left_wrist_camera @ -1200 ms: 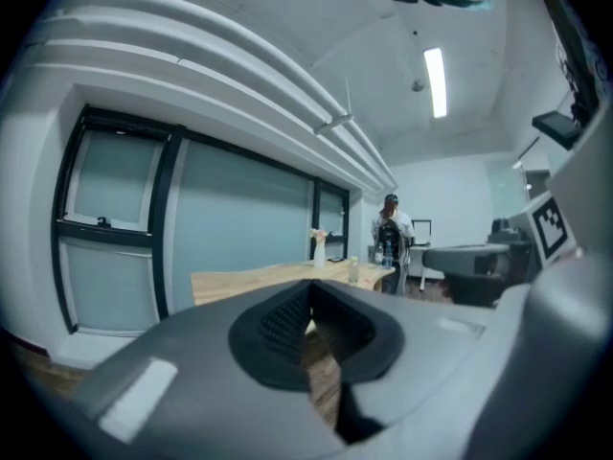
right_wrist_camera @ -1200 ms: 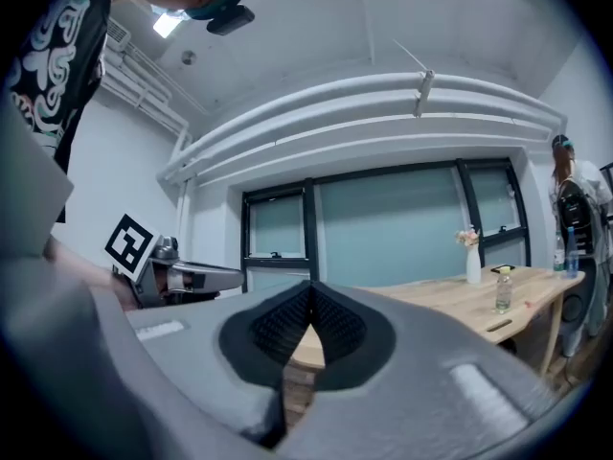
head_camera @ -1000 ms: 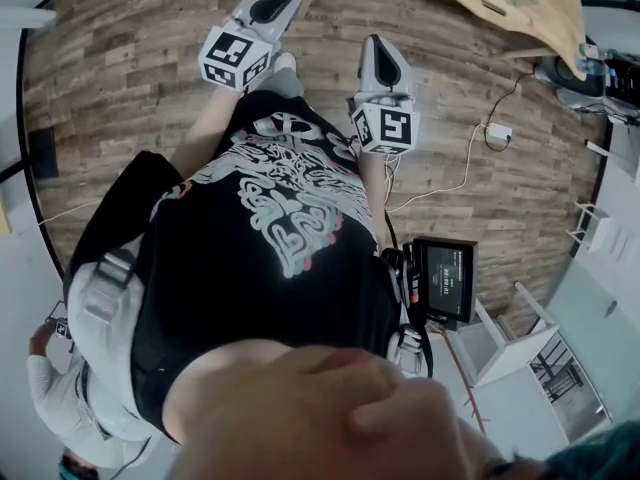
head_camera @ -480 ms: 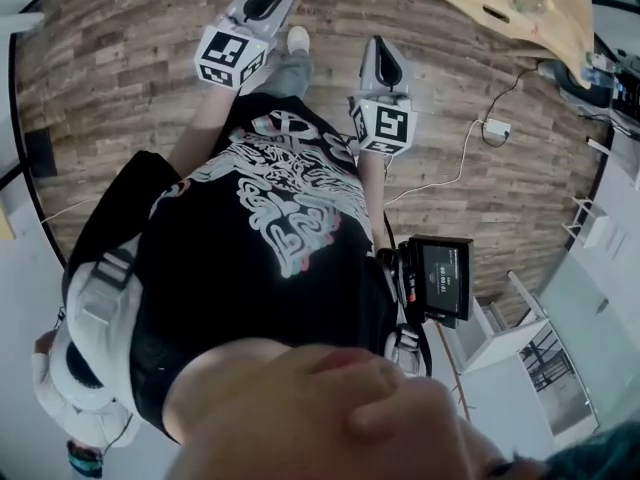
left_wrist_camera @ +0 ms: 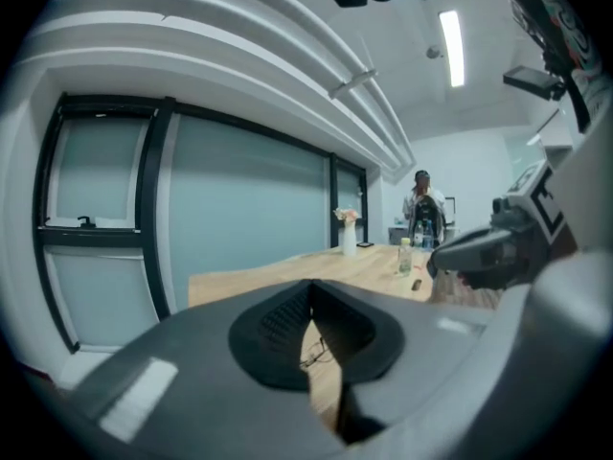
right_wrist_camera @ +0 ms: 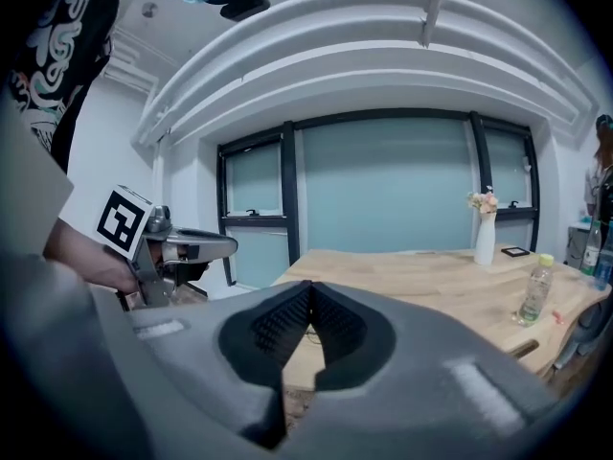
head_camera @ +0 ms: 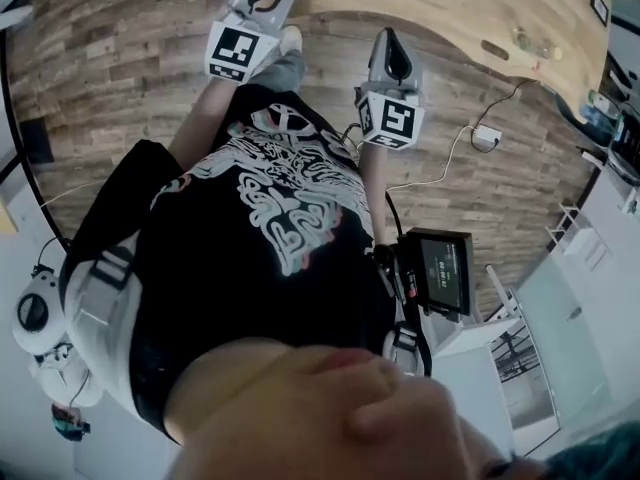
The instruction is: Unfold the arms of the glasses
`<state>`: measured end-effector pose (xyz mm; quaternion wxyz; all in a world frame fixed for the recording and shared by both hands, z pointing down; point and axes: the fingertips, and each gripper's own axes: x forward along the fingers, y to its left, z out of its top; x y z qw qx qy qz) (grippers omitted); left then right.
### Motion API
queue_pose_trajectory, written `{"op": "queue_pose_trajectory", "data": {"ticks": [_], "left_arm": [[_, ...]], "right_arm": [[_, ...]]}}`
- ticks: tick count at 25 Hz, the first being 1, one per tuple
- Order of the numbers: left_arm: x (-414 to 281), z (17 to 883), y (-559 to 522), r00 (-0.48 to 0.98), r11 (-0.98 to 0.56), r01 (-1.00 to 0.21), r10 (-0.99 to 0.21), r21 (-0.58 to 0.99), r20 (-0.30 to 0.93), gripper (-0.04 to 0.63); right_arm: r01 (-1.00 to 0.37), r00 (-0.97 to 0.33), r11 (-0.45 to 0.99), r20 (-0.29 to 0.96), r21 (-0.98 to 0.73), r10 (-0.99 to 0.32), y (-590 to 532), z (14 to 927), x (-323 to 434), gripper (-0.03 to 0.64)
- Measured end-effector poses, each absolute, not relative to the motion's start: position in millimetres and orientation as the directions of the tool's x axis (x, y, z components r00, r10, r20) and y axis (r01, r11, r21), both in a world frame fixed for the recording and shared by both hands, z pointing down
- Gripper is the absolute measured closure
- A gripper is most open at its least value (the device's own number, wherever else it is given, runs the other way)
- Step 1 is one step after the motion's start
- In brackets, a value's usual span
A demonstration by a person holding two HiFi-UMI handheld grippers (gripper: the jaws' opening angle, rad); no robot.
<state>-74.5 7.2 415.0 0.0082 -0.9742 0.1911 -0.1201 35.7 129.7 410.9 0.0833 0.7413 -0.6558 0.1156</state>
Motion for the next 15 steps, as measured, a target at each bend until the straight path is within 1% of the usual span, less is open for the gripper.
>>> {"op": "queue_pose_trajectory", "data": {"ticks": [2, 6, 11, 15], "left_arm": [[-79.0, 408.1, -8.7, 0.889, -0.918, -0.388, -0.395, -0.075, 0.231, 0.606], [-88.7, 387.1, -31.6, 0.877, -0.9, -0.397, -0.429, -0.177, 0.214, 0.606], [-54.2, 412.6, -60.1, 0.873, -0.904, -0.402, -0.426, -0.144, 0.236, 0.606], [-55.8, 412.8, -68.3, 0.87, -0.904, -0.407, -0.428, -0.133, 0.244, 0.606]], "right_arm": [[-0.991, 0.119, -0.131, 0.281, -0.022, -0.952, 115.1, 406.2, 36.1, 0.617], [-0.991, 0.122, -0.132, 0.292, -0.014, -0.948, 93.8, 395.9, 30.4, 0.617], [-0.985, 0.171, -0.17, 0.329, 0.032, -0.929, 78.4, 413.5, 65.5, 0.617], [-0.985, 0.167, -0.168, 0.353, 0.028, -0.921, 72.0, 415.9, 64.2, 0.617]]}}
